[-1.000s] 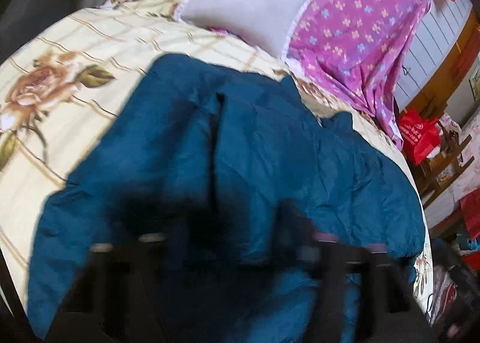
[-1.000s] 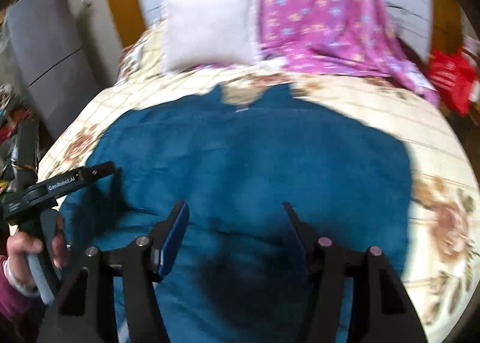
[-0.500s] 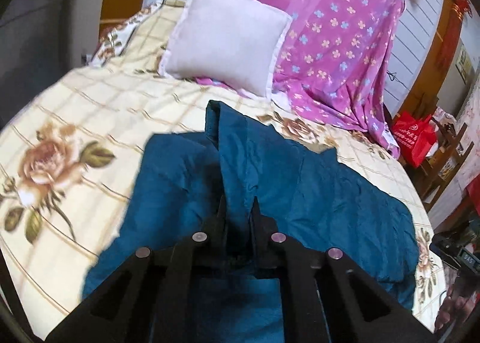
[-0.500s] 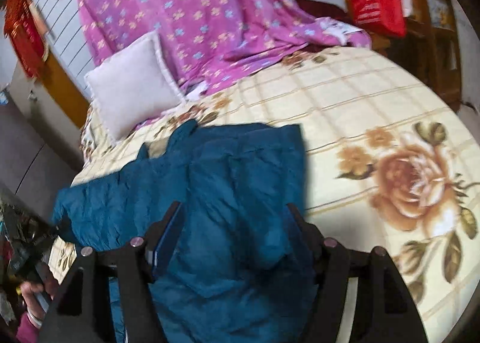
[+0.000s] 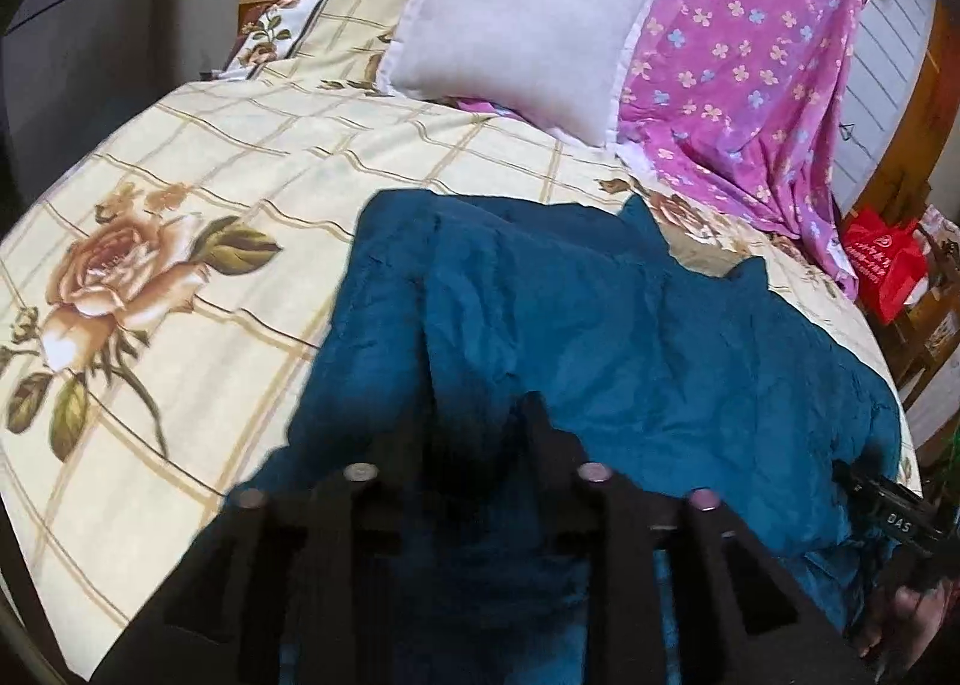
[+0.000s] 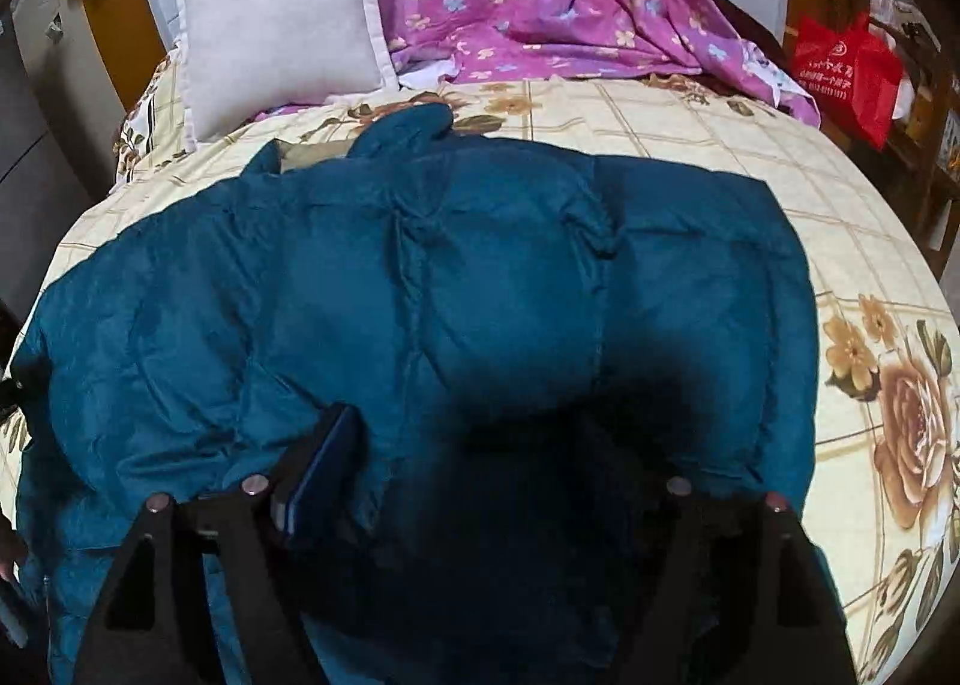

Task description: Fold large clothes

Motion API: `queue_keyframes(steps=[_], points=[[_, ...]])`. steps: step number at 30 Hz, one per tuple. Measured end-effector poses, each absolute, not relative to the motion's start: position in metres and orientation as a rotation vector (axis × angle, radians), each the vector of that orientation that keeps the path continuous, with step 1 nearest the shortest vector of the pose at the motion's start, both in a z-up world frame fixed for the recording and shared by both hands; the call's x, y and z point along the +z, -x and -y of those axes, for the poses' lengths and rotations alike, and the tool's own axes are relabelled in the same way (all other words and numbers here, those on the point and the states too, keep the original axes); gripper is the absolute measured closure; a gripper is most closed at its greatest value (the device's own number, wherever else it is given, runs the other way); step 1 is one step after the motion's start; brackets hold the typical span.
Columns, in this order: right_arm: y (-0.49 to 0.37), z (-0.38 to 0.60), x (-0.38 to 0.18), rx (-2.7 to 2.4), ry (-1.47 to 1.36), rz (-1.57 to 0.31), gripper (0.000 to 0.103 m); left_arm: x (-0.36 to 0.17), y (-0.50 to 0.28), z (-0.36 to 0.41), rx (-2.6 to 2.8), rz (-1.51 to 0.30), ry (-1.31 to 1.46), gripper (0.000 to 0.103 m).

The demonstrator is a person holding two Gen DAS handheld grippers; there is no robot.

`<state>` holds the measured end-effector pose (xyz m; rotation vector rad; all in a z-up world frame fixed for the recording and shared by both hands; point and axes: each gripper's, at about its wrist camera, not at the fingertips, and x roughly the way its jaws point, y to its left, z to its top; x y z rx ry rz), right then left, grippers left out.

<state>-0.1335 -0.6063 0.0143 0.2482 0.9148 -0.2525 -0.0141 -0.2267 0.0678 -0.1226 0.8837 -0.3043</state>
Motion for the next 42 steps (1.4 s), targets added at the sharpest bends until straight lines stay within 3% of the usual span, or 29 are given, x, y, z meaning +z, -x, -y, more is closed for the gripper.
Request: queue_keyframes(steps=[10,21,26,32,42], points=[[0.149,0.596,0.065,-0.212,-0.264,-0.806,0.024,0.104,0.036,0.248,-0.340,-0.729,0.024,0.072],[0.095,0.576,0.045,-0.235,-0.200,-0.837,0.024,0.071,0.013,0.302,-0.363,-0.772,-0.046,0.072],[0.080,0.573,0.024,-0.258,-0.140,-0.871,0.017,0.054,0.005,0.306,-0.372,-0.777,-0.060,0.072],[0.076,0.572,0.010,-0.289,-0.141,-0.860,0.016,0.041,0.005,0.311,-0.383,-0.776,-0.084,0.072],[0.121,0.609,0.048,-0.306,-0.190,-0.790,0.016,0.031,0.000,0.307,-0.401,-0.808,-0.054,0.071]])
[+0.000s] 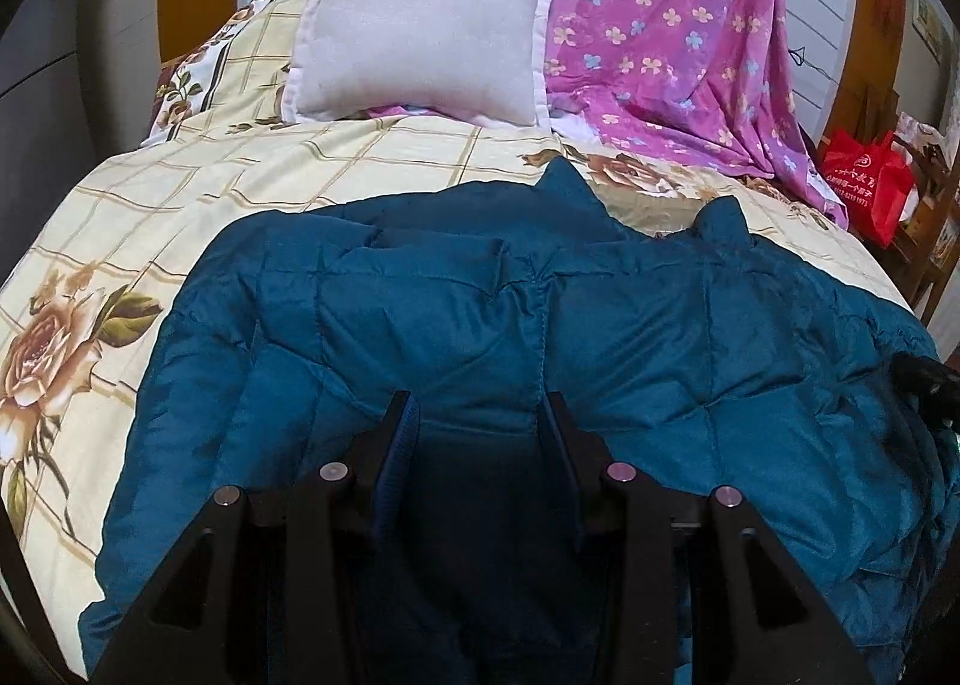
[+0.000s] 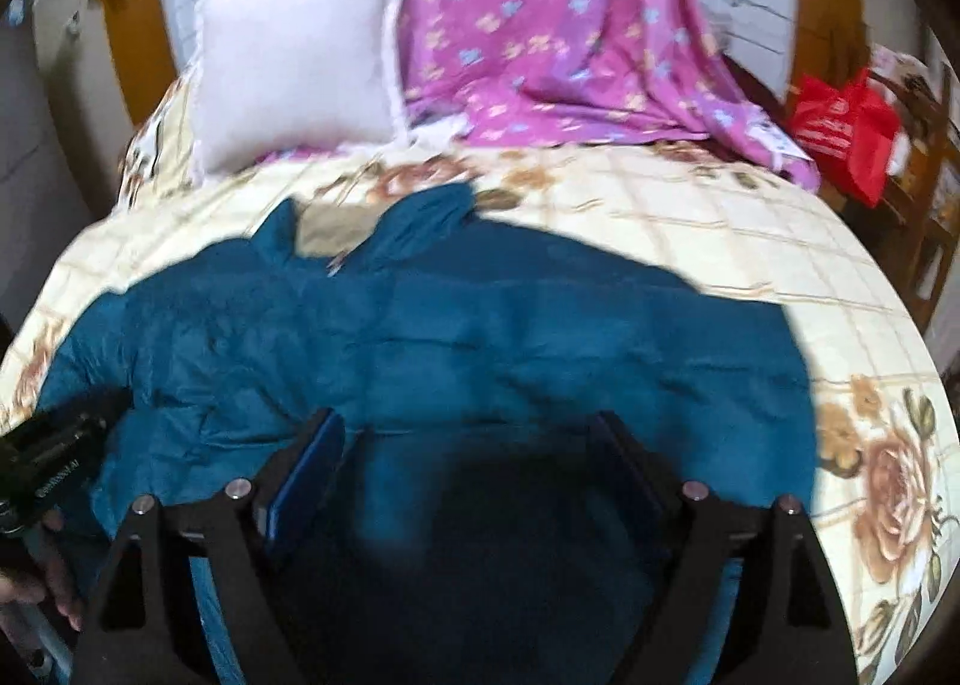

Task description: Fold large clothes

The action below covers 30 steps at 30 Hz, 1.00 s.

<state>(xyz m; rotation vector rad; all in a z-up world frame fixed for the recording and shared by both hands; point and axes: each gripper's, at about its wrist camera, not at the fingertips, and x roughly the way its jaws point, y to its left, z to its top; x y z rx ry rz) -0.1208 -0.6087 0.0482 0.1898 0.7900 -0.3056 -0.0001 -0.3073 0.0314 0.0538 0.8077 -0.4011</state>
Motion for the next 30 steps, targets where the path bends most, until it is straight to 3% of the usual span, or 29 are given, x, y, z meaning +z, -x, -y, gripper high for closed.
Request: queue_keyframes(steps=[9,19,30], points=[[0.126,0.645,0.006,-0.351,-0.247,-0.813,0.013,0.026,0.000,0.309,-0.431,-0.804,-0.046,0.071],[0.165,0.606,0.040,-0.355,-0.175,-0.772,0.013,0.025,-0.002,0.305,-0.443,-0.810,-0.019,0.070],[0.160,0.605,0.003,-0.337,-0.207,-0.875,0.010,0.027,0.000,0.307,-0.422,-0.805,-0.038,0.070]])
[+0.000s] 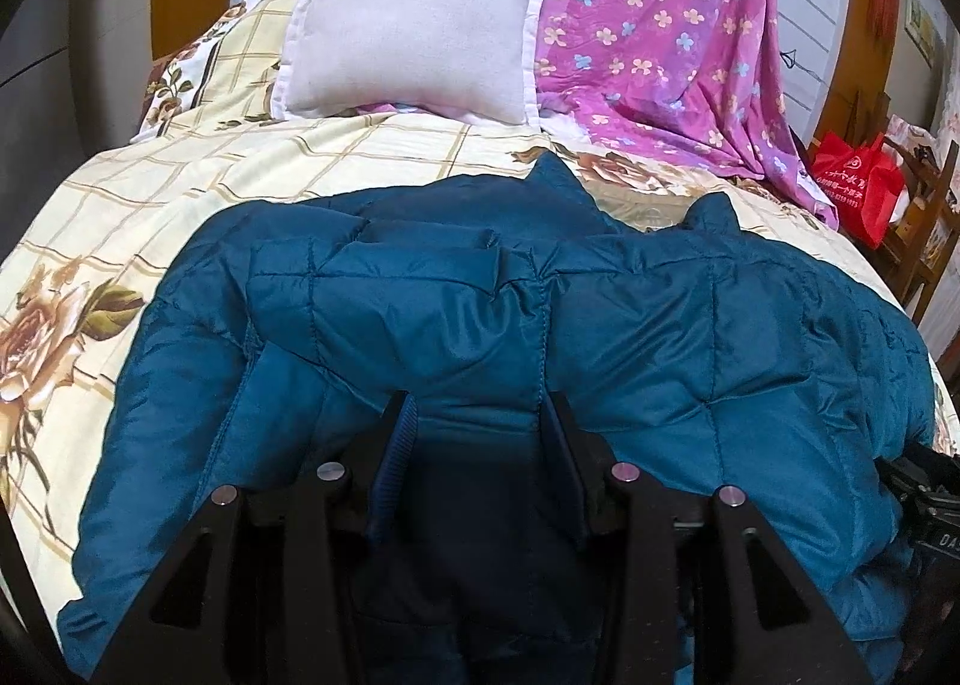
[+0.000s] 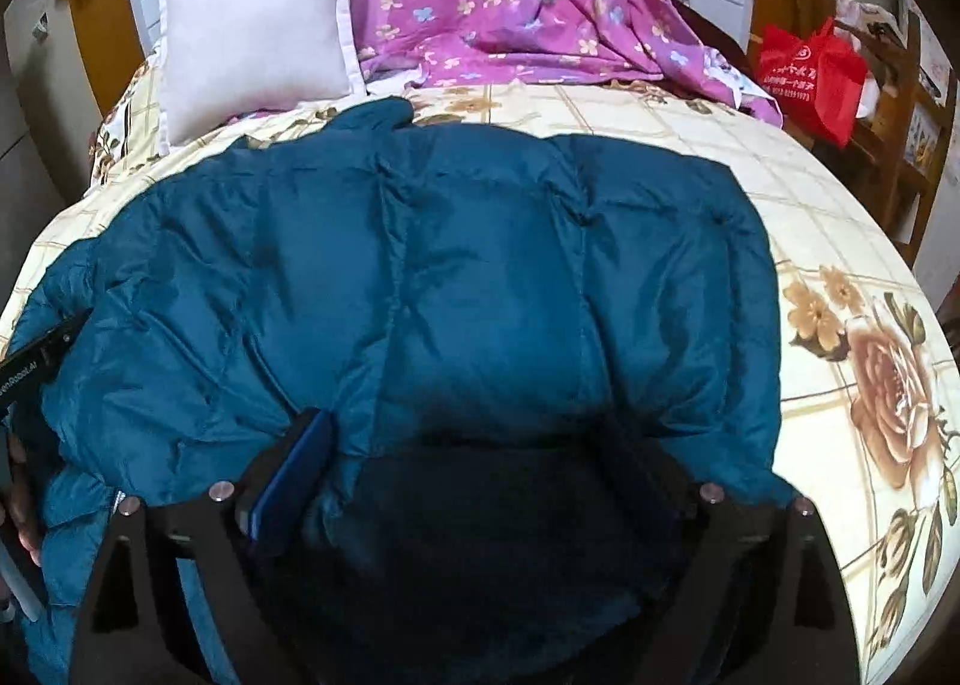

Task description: Fold large clothes

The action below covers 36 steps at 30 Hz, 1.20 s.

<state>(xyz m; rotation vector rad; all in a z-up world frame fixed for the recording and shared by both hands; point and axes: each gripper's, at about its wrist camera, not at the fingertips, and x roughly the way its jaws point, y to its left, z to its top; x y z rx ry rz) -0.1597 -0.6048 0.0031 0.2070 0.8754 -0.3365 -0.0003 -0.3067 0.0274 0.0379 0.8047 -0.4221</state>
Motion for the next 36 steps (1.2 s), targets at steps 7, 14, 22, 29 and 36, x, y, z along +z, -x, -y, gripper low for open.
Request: queue_keyframes(steps=[7,14,22,29,36], points=[[0.202,0.605,0.047,-0.278,-0.272,-0.805,0.010,0.064,0.028,0.286,-0.392,-0.780,-0.014,0.070],[0.249,0.606,0.066,-0.305,-0.309,-0.831,0.009,0.096,0.069,0.240,-0.420,-0.769,0.012,0.070],[0.297,0.606,0.059,-0.332,-0.346,-0.883,0.009,0.091,0.117,0.181,-0.361,-0.810,-0.015,0.070],[0.337,0.596,0.057,-0.318,-0.360,-0.913,0.009,0.080,0.162,0.152,-0.348,-0.822,-0.080,0.070],[0.374,0.586,0.054,-0.308,-0.350,-0.942,0.009,0.067,0.204,0.140,-0.359,-0.842,-0.134,0.070]])
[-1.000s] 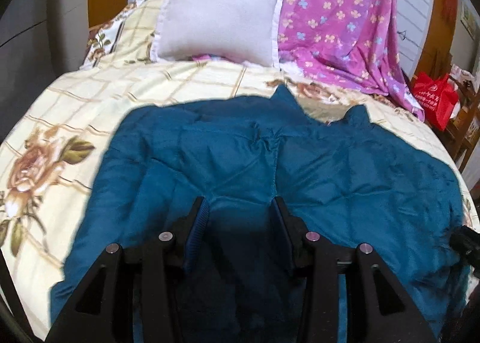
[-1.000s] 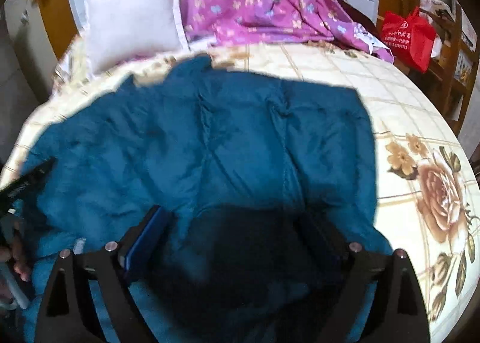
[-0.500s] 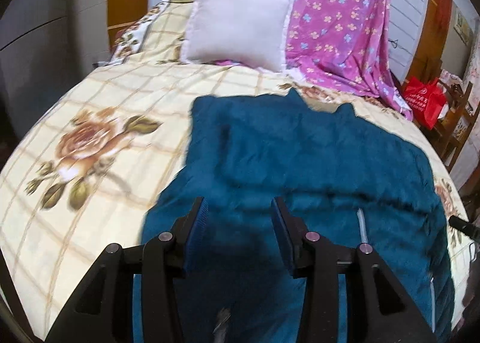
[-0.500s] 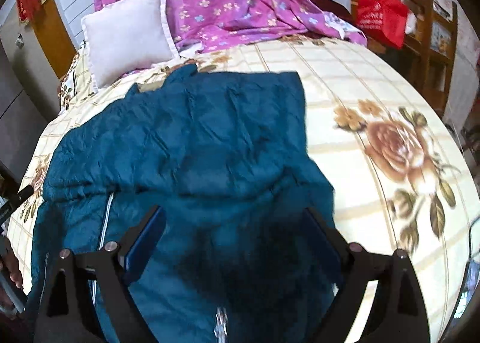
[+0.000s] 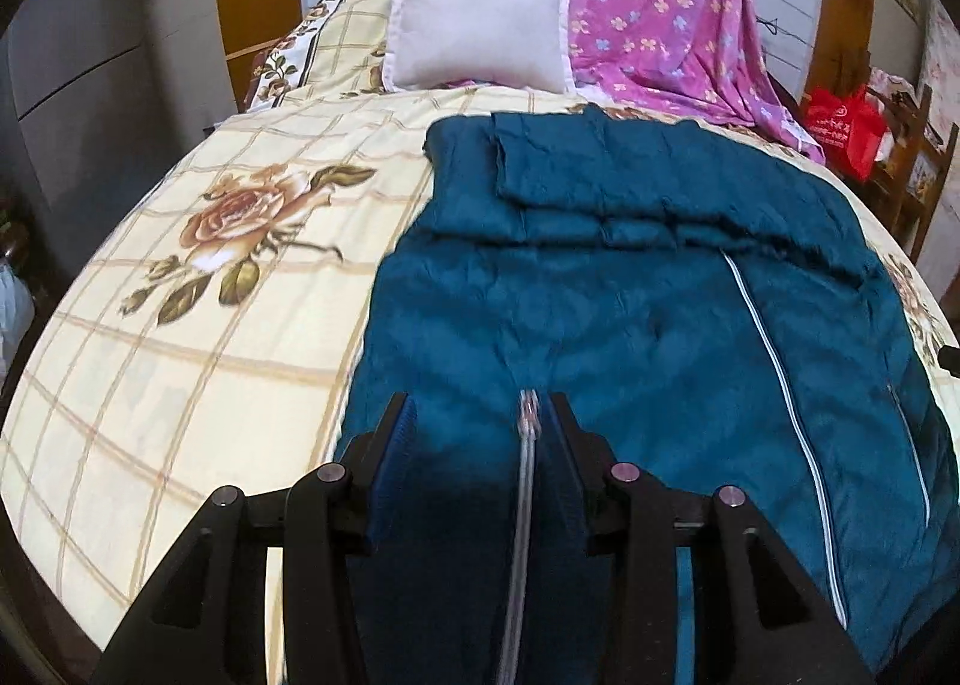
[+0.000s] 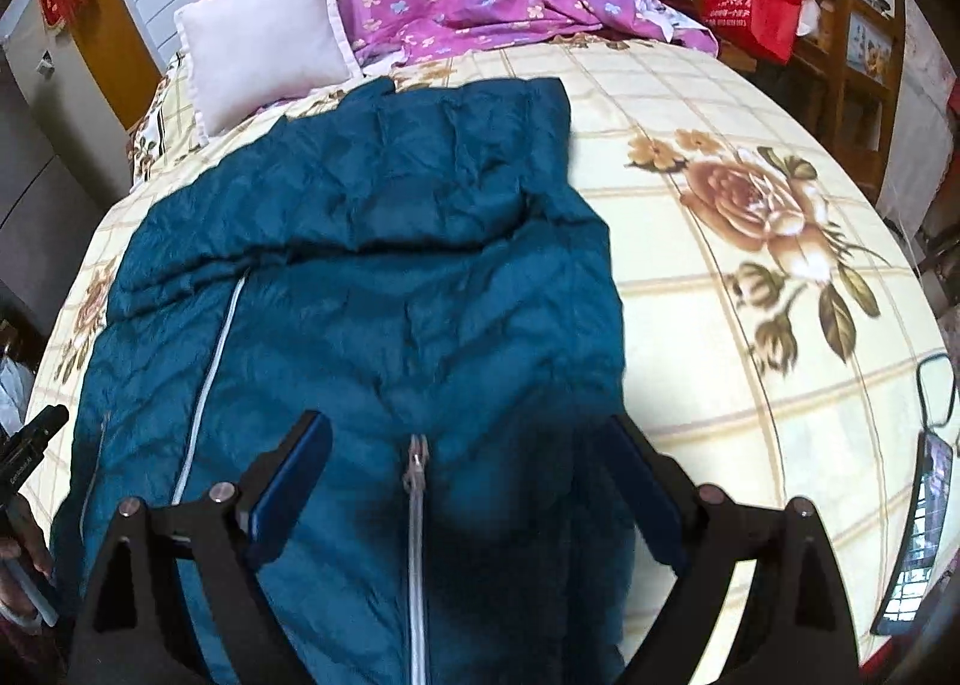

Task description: Fold large clothes

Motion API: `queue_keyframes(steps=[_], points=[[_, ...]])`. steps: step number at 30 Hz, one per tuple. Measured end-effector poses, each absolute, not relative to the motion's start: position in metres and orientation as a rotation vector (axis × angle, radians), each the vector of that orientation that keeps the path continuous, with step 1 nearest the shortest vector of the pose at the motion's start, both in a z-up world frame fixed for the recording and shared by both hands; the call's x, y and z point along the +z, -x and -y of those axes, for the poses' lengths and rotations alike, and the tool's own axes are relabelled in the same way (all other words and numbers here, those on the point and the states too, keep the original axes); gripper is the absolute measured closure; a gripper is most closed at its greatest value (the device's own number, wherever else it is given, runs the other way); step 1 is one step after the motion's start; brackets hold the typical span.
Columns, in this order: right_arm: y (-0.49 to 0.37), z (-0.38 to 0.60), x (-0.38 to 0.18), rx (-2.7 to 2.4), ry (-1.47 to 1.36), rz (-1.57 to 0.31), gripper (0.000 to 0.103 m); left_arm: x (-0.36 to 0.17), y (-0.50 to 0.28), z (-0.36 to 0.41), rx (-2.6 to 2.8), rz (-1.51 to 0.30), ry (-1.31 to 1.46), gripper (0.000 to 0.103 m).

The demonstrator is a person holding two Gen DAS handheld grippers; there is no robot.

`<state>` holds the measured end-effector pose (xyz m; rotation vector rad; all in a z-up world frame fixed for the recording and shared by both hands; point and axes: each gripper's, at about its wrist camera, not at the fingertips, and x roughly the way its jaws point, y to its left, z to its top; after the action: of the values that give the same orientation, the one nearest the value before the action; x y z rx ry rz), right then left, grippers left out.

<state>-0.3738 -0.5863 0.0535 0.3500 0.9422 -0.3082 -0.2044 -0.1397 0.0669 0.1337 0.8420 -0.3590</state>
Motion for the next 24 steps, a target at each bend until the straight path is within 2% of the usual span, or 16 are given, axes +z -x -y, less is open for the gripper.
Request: queue_keyframes(steps=[24], points=[[0.469,0.569,0.043,-0.339,-0.352,-1.059,0.010,0.075,0.264,0.121,-0.394,-0.842,-0.138,0.070]])
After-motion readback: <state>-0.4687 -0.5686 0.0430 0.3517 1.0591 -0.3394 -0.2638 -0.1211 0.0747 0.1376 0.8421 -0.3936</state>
